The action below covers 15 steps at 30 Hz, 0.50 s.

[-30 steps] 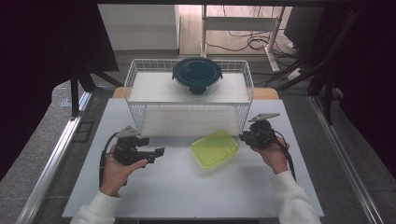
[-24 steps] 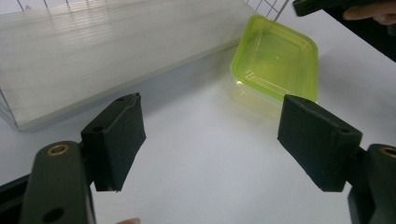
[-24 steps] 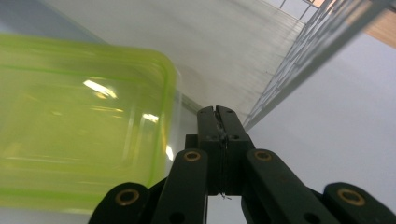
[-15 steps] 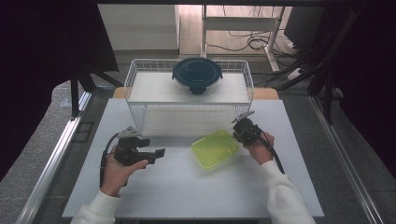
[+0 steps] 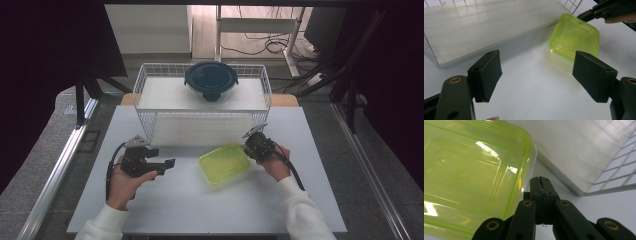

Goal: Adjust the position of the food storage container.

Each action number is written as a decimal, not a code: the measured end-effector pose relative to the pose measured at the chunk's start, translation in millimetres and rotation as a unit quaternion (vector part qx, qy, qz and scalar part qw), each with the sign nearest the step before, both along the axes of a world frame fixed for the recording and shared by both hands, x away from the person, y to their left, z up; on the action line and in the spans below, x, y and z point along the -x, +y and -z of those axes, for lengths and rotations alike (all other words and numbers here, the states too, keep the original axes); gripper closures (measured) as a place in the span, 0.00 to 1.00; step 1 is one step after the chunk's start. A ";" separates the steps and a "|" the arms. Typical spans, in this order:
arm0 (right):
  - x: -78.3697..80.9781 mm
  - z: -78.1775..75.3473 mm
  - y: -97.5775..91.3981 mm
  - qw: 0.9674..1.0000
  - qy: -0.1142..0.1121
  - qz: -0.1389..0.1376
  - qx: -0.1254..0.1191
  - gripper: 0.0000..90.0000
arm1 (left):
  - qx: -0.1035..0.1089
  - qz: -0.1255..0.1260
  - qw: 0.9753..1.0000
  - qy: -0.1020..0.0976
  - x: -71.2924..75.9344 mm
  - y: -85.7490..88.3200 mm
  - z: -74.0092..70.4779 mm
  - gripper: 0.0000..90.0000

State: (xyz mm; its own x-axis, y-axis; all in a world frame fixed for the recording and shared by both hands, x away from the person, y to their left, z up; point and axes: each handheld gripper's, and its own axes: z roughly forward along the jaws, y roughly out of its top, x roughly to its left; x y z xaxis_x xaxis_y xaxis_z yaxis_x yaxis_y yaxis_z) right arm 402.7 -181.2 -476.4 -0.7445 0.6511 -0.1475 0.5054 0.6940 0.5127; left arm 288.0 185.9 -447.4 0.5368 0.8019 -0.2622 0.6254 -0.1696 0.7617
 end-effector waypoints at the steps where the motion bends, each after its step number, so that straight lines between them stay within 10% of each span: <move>1: 4.0 0.6 2.2 1.000 0.002 0.000 -0.003 0.99 | 0.000 0.000 1.000 0.000 0.0 0.3 0.0 0.25; 15: 36.7 8.2 16.7 0.999 0.024 0.021 -0.034 0.99 | 0.004 -0.014 1.000 0.001 3.4 6.7 -1.0 0.25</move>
